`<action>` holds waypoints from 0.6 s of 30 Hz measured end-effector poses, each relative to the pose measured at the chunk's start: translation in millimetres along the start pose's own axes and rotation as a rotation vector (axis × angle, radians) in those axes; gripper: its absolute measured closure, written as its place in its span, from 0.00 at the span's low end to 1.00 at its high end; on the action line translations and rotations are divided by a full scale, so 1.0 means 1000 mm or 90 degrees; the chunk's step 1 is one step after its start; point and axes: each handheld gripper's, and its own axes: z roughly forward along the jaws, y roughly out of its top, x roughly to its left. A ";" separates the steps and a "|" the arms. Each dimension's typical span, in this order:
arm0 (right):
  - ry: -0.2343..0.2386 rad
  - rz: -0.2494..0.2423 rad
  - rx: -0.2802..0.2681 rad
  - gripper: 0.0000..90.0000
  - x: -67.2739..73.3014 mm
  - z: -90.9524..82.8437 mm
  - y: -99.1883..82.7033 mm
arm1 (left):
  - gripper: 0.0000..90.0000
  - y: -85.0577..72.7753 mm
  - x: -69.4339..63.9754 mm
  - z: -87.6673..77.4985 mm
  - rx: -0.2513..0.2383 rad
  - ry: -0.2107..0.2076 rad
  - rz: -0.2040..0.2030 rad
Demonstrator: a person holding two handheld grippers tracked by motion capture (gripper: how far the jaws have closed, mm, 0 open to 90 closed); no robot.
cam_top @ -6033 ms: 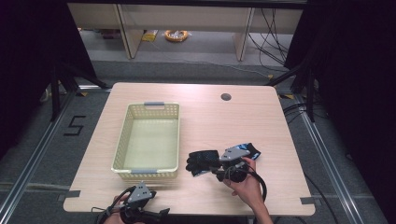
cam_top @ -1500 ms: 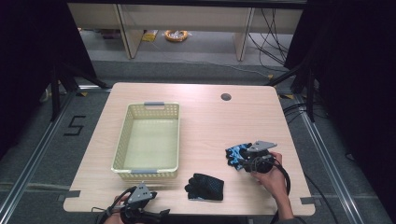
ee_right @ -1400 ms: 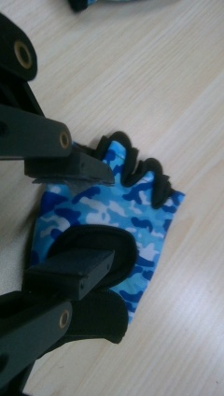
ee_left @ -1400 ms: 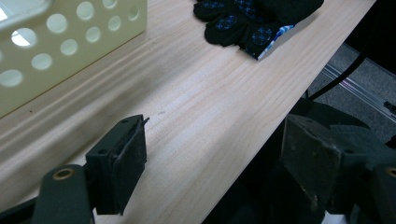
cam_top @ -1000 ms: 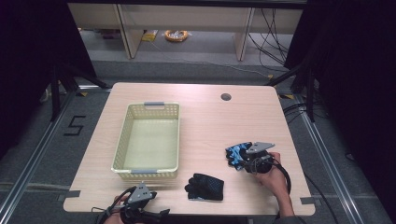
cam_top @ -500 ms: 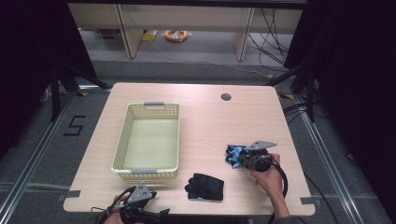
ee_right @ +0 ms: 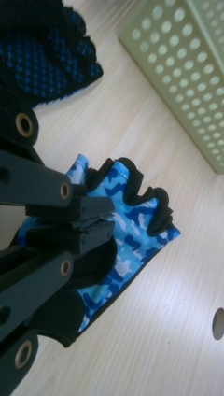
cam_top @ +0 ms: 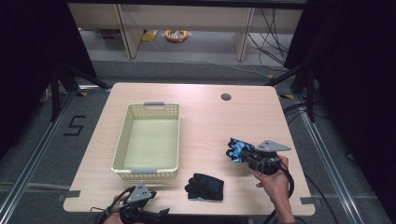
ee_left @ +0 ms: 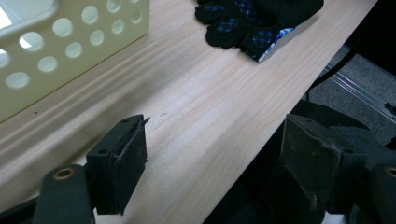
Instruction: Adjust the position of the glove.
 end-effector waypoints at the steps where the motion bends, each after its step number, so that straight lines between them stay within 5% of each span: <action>1: 0.003 -0.001 0.003 0.97 0.002 -0.002 0.001 | 0.25 0.000 0.000 0.000 0.000 0.000 0.000; 10: 0.027 0.024 -0.022 0.97 0.041 -0.012 0.003 | 0.25 -0.001 -0.001 0.000 -0.004 0.002 -0.020; 11: 0.037 0.003 -0.032 0.97 0.048 -0.011 0.004 | 0.25 -0.001 0.000 0.000 -0.002 0.004 -0.015; 18: 0.058 -0.008 -0.023 0.97 0.076 -0.010 0.003 | 0.24 0.000 0.000 0.000 -0.007 0.004 -0.010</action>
